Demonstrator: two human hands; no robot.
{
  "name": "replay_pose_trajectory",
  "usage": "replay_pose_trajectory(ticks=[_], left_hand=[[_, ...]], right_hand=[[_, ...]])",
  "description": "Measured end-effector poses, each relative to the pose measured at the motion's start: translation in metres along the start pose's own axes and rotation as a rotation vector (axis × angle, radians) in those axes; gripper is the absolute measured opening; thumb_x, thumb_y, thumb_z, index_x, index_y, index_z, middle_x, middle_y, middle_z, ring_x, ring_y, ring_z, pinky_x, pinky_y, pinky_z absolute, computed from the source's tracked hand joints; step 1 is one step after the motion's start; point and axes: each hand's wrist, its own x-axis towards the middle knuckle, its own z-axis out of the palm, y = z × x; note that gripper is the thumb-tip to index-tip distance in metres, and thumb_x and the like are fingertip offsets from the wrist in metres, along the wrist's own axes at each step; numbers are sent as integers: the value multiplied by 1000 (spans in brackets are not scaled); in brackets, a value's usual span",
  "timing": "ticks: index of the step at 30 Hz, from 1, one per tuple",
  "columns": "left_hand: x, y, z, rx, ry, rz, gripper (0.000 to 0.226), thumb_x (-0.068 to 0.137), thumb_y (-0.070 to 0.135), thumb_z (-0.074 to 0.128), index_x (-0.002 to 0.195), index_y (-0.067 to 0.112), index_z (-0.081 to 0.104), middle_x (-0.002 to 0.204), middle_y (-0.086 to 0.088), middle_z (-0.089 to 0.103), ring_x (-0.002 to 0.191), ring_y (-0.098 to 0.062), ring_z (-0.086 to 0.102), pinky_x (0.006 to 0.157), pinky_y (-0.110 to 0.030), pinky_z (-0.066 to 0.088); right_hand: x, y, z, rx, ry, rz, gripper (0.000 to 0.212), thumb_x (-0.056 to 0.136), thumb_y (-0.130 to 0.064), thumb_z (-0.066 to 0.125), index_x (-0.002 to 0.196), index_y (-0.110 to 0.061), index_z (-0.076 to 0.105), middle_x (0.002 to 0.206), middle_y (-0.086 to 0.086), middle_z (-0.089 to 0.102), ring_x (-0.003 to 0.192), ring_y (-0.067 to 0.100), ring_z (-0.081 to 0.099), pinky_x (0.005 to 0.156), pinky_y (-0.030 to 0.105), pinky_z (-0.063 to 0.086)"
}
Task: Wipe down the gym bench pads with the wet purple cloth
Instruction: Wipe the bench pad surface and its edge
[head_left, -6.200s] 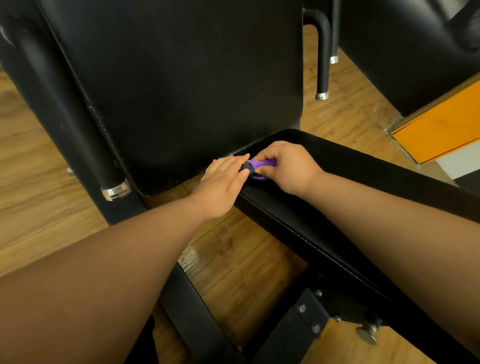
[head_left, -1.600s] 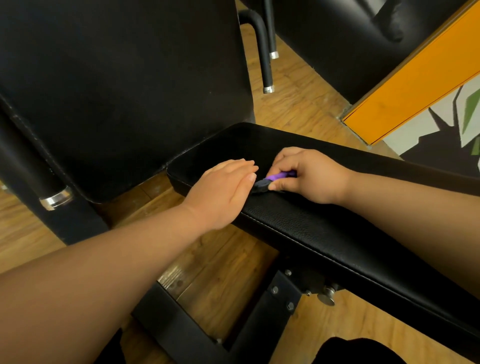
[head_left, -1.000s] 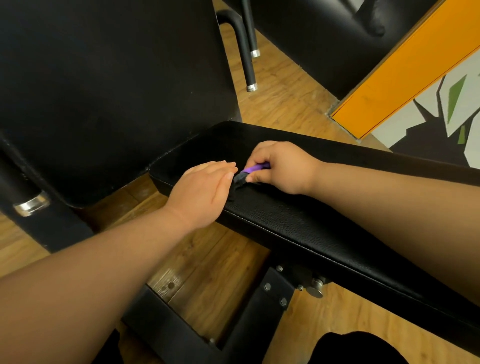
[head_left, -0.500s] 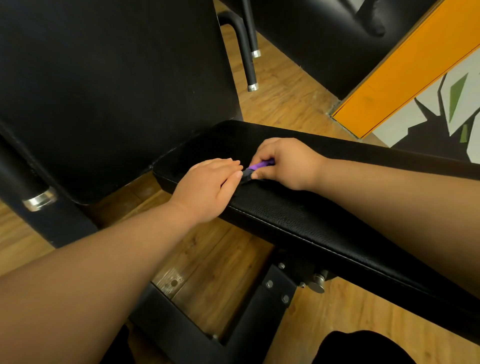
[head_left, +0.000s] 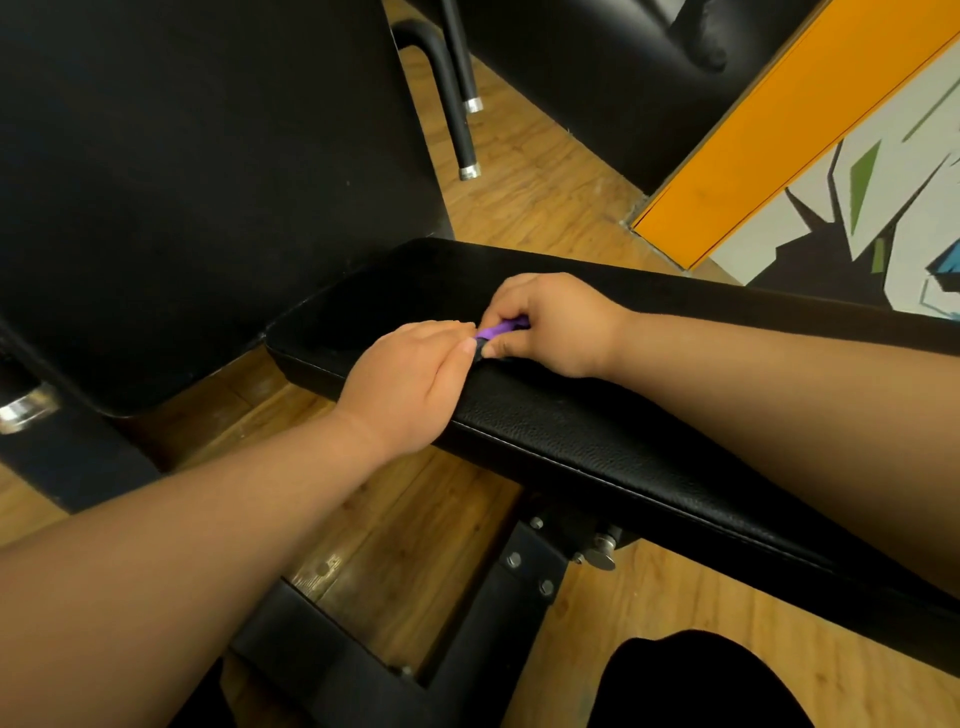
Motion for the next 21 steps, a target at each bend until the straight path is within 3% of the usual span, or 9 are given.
replay_pose_trajectory(ticks=[7, 13, 21], left_hand=[[1, -2, 3, 23, 32, 27, 52, 98, 31, 24, 131, 13, 59, 133, -2, 60, 129, -14, 48, 106, -20, 25], [1, -2, 4, 60, 55, 44, 50, 98, 29, 25, 128, 11, 62, 129, -5, 63, 126, -17, 53, 106, -26, 30], [0, -1, 6, 59, 71, 48, 62, 96, 38, 16, 127, 9, 62, 129, -6, 63, 126, -20, 54, 110, -38, 38]], right_hand=[[-44, 16, -22, 59, -74, -8, 10, 85, -24, 71, 92, -31, 69, 100, -10, 59, 95, 3, 56, 85, 19, 44], [-21, 7, -12, 11, -38, -7, 12, 85, -24, 71, 97, -21, 72, 101, -7, 59, 94, 7, 56, 88, 27, 47], [-56, 15, -20, 39, -25, -18, 9, 84, -23, 72, 92, -28, 71, 99, -7, 61, 95, 7, 56, 86, 25, 47]])
